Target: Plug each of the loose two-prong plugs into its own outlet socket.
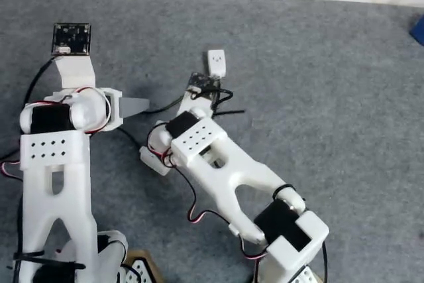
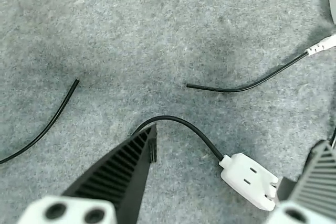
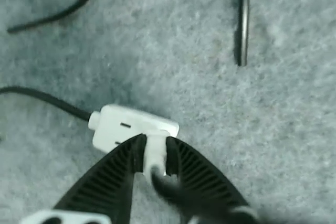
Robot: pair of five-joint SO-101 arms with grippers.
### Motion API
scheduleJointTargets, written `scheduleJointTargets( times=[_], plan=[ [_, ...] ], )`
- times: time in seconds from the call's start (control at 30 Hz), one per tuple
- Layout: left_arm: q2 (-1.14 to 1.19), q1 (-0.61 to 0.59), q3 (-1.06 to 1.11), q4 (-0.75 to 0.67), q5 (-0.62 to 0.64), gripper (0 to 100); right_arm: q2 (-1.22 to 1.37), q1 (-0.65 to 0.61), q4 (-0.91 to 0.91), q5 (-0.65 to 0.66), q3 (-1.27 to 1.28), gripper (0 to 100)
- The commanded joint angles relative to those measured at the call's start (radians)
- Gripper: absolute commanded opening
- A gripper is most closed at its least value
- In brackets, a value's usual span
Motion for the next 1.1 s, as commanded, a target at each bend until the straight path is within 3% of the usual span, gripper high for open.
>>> scheduleJointTargets(
  times=[0.0,0.23,0.47,0.73,0.83,1.07],
  plan=[
    [0.001,0.015,-0.005,-0.002,0.003,42,0.051,0.022,-0.012,-0.015,0.007,0.5],
    [0.001,0.015,-0.005,-0.002,0.003,42,0.051,0.008,0.030,-0.015,0.007,0.5],
    [0.001,0.015,-0.005,-0.003,0.005,42,0.053,-0.094,0.038,-0.015,0.007,0.5],
    [0.005,0.016,-0.004,-0.003,0.005,42,0.053,-0.093,0.039,-0.011,0.005,0.5],
    [0.005,0.015,-0.004,0.005,0.000,42,0.041,-0.021,0.093,0.008,0.004,0.5],
    [-0.001,0.013,0.070,0.000,-0.092,42,-0.183,0.318,0.213,0.189,-0.018,0.5]
  ],
)
